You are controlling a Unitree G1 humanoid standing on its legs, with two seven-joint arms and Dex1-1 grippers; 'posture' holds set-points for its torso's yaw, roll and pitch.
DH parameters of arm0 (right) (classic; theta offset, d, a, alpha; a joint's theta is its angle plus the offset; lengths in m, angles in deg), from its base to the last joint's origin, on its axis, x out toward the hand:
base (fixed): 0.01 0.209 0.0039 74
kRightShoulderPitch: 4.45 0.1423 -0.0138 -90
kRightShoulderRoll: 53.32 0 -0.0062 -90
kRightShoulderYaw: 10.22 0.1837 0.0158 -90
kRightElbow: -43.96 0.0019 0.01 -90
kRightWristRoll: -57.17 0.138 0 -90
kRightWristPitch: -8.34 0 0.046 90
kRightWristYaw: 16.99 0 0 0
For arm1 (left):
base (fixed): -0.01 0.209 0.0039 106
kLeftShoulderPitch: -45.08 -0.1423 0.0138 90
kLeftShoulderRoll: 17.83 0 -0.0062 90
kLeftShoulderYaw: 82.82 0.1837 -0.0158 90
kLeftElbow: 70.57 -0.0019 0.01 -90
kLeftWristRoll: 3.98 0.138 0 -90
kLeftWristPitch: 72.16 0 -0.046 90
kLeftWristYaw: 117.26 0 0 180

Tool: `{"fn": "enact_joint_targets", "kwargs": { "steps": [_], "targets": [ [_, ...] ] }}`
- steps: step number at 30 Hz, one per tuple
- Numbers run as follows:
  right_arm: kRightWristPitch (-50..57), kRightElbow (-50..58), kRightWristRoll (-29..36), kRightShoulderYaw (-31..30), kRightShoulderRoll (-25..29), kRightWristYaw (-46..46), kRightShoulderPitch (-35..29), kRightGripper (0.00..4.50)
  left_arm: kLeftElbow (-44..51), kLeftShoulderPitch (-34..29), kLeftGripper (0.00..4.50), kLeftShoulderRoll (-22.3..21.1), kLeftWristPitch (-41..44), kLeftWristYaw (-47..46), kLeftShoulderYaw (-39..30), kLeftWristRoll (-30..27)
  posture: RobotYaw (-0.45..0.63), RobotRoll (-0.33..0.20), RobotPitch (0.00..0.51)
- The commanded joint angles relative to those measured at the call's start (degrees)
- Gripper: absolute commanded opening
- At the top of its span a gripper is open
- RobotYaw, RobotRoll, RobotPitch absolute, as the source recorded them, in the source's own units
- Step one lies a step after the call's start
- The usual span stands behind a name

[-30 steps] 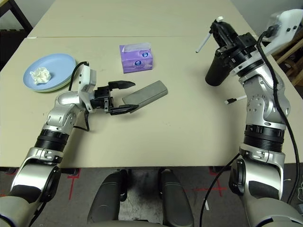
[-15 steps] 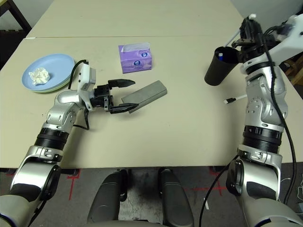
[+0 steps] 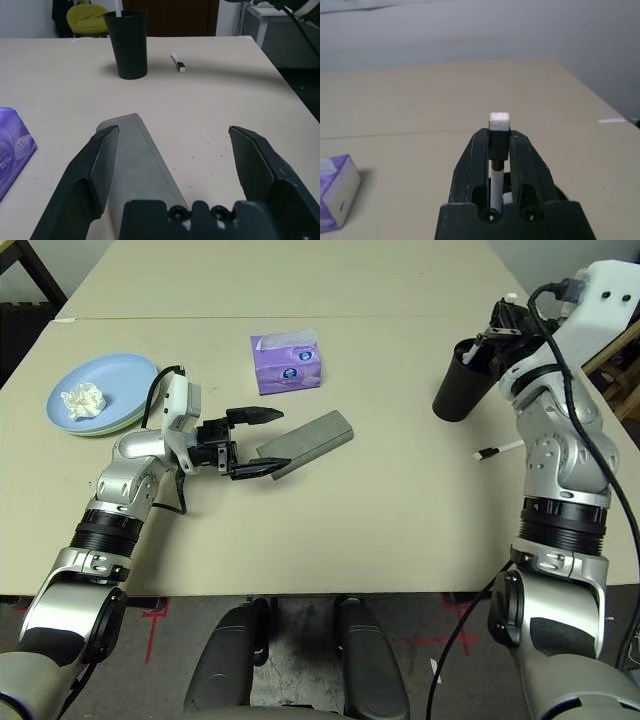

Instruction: Organize and tidy the items on the table.

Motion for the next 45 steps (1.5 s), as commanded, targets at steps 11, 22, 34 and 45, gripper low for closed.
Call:
{"fn": "enact_joint_targets", "kwargs": {
  "steps": [11,22,34,45],
  "targets": [
    [-2.54,-1.97,2.45,-0.73,3.8,11.45,1.71,4.48,0.65,-0.17,4.5,0.3,-0.38,0.89,0.79,0.05,0.08,0.0,0.218],
    [-14.12,-13.58,0.4,-13.19,17.28,55.12,3.51,4.48,2.85,-0.63,4.5,0.73,0.25,2.39,1.7,-0.3,0.09,0.0,0.221],
    [-42.6,-37.27,-20.16,-31.16,18.83,72.18,12.26,4.48,6.93,-2.62,4.5,0.82,2.49,3.02,2.75,-1.0,0.12,0.0,0.249],
    [-61.16,-51.22,-33.12,-37.67,21.48,73.97,21.19,4.48,10.07,-5.09,4.5,-0.92,4.16,2.52,3.04,-0.37,0.13,0.0,0.267]
  ]
}}
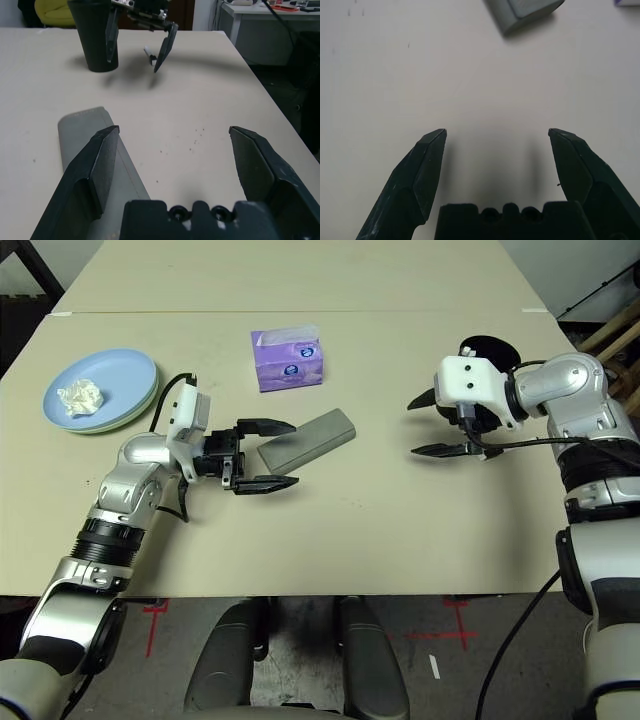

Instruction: Organize and tidy the items on the table.

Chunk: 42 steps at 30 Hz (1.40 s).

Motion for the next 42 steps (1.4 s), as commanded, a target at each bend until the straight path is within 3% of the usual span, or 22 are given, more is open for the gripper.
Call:
{"fn": "enact_joint_targets", "kwargs": {
  "steps": [1,10,20,42],
  "targets": [
    [-5.11,-3.22,-3.97,-1.81,2.22,0.04,1.09,4.48,1.94,-1.18,4.5,-0.15,-0.46,-0.09,0.82,0.01,0.13,0.0,0.268],
    [-11.56,-7.72,-12.91,-6.37,4.28,-1.1,4.38,4.48,2.58,-1.24,4.5,0.6,0.16,-1.99,0.8,0.02,0.13,0.0,0.284],
    [-14.36,-10.96,-18.1,-8.04,4.91,-5.63,5.39,4.48,3.96,-2.43,4.5,-0.39,1.48,-3.31,0.12,-0.55,0.12,0.0,0.305],
    [-16.19,-14.53,-24.01,-10.01,7.72,-8.57,9.08,4.48,3.2,-2.53,4.5,-0.59,1.06,-4.4,-0.44,-0.55,0.11,0.0,0.303]
  ]
}}
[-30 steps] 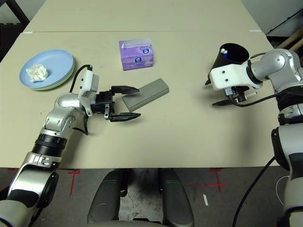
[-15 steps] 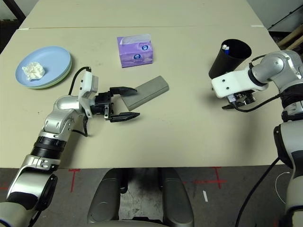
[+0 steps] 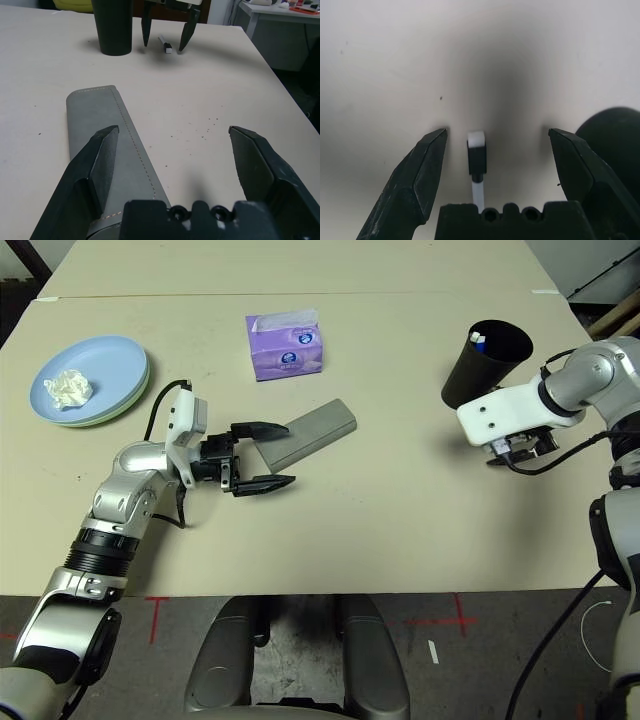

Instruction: Organize and tidy the items on the table.

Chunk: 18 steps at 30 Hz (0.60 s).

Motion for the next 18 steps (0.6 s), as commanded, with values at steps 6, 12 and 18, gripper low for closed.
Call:
{"fn": "enact_joint_targets", "kwargs": {
  "steps": [6,12,18],
  "targets": [
    [-0.95,-1.69,-2.25,-1.55,1.87,-0.19,0.92,4.48,0.54,-0.63,4.5,-0.54,-0.32,-0.01,-0.3,-0.44,0.11,0.0,0.305],
    [-1.15,-2.29,-3.72,-2.41,1.33,-1.78,0.38,4.48,0.36,-0.68,4.5,-0.47,-0.41,-0.21,-0.46,-0.32,0.11,0.0,0.31],
    [-0.87,-2.74,-5.37,-3.43,0.73,-4.42,0.36,4.48,0.26,-0.55,4.5,-0.69,-0.43,-0.38,-0.53,-0.23,0.12,0.0,0.308]
  ]
}}
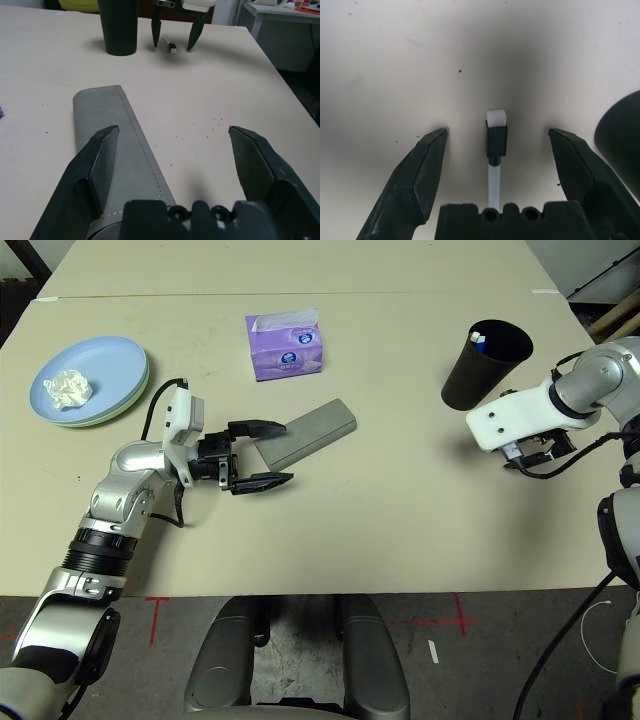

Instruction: Organize and tidy the items on the table.

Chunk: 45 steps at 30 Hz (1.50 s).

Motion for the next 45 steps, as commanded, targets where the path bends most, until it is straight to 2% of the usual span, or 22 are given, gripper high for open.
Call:
{"fn": "enact_joint_targets", "kwargs": {
  "steps": [1,2,5,9,14,15,18,23,26,30,32,36,45],
  "targets": [
    [0.15,-1.35,-1.11,-0.9,0.31,-1.0,0.04,4.48,0.4,-0.58,4.5,-0.57,-0.34,0.12,-0.05,-0.24,0.12,0.0,0.308],
    [0.23,-1.49,-1.15,-0.99,0.25,-1.03,0.06,4.48,0.41,-0.58,4.5,-0.64,-0.33,0.11,-0.07,-0.23,0.12,0.0,0.309],
    [0.46,-1.82,-1.3,-1.39,0.12,-0.9,0.08,3.92,0.45,-0.58,4.5,-0.79,-0.28,0.07,-0.1,-0.2,0.12,0.0,0.308],
    [0.84,-2.07,-1.48,-1.52,0.01,-0.07,0.05,2.54,0.57,-0.61,4.5,-0.86,-0.21,-0.02,-0.11,-0.18,0.12,0.0,0.308],
    [1.01,-1.95,-1.11,-1.33,-0.14,0.62,0.11,0.57,0.64,-0.65,4.5,-0.9,-0.28,-0.01,-0.04,-0.1,0.12,0.0,0.299],
    [1.06,-1.93,-0.76,-1.09,-0.22,0.85,0.12,0.42,0.57,-0.61,4.5,-0.89,-0.32,0.0,-0.02,-0.08,0.12,0.0,0.295],
    [1.63,-1.95,1.02,0.22,-0.52,2.04,0.39,0.42,0.29,-0.43,4.5,-0.82,-0.52,0.03,0.03,-0.02,0.12,0.0,0.288],
    [11.32,-1.36,13.64,9.55,-3.11,15.95,2.55,0.42,-0.9,0.29,4.5,-0.63,-1.14,0.24,0.17,0.2,0.11,0.0,0.269],
    [17.35,0.6,20.0,13.11,-3.54,19.87,3.82,0.42,-2.42,1.27,4.5,-0.36,-2.07,0.57,0.28,0.43,0.09,0.0,0.254],
    [26.54,3.58,27.7,13.41,-3.3,20.49,4.3,0.42,-4.44,2.59,4.5,0.27,-3.34,0.75,0.49,0.63,0.08,0.0,0.237],
    [36.5,6.9,34.77,14.01,-2.67,20.49,4.71,0.42,-5.49,3.31,4.5,0.59,-4.0,0.86,0.55,0.7,0.07,0.0,0.233],
    [49.64,12.8,43.75,15.96,-1.17,20.49,3.93,0.42,-7.3,4.37,4.5,0.96,-5.08,1.21,0.57,0.89,0.06,0.0,0.224],
    [66.64,24.12,51.18,25.64,0.32,18.29,-2.41,0.42,-10.42,6.02,4.5,0.8,-7.06,2.26,0.37,1.18,0.05,0.0,0.208]
  ]
}}
